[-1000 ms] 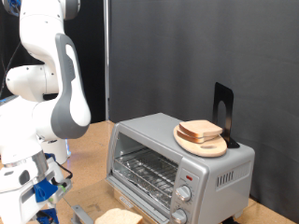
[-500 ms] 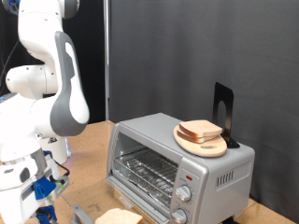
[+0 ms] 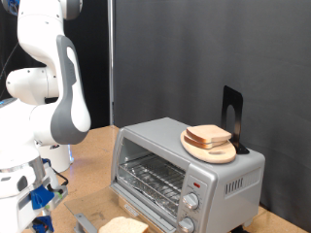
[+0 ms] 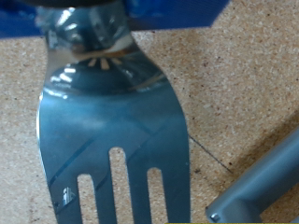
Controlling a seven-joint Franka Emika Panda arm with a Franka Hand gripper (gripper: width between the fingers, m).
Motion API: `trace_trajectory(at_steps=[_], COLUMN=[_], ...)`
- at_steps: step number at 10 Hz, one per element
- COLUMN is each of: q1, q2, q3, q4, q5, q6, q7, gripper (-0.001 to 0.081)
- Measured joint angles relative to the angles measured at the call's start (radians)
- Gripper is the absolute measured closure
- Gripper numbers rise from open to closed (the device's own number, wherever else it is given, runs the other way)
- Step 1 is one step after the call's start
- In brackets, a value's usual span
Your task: Make a piece of toast with the oven
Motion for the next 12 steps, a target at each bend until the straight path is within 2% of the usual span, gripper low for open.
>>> trace_trajectory(at_steps=[8, 12], q1=[0.005, -0.007], q2=[-0.006, -0.052], q3=[0.014, 0.003], q4=[-0.029, -0.047], q5=[-0.005, -0.003], q6=[0.025, -0.033], q7=[0.0, -0.021], gripper=[0.044, 0.044])
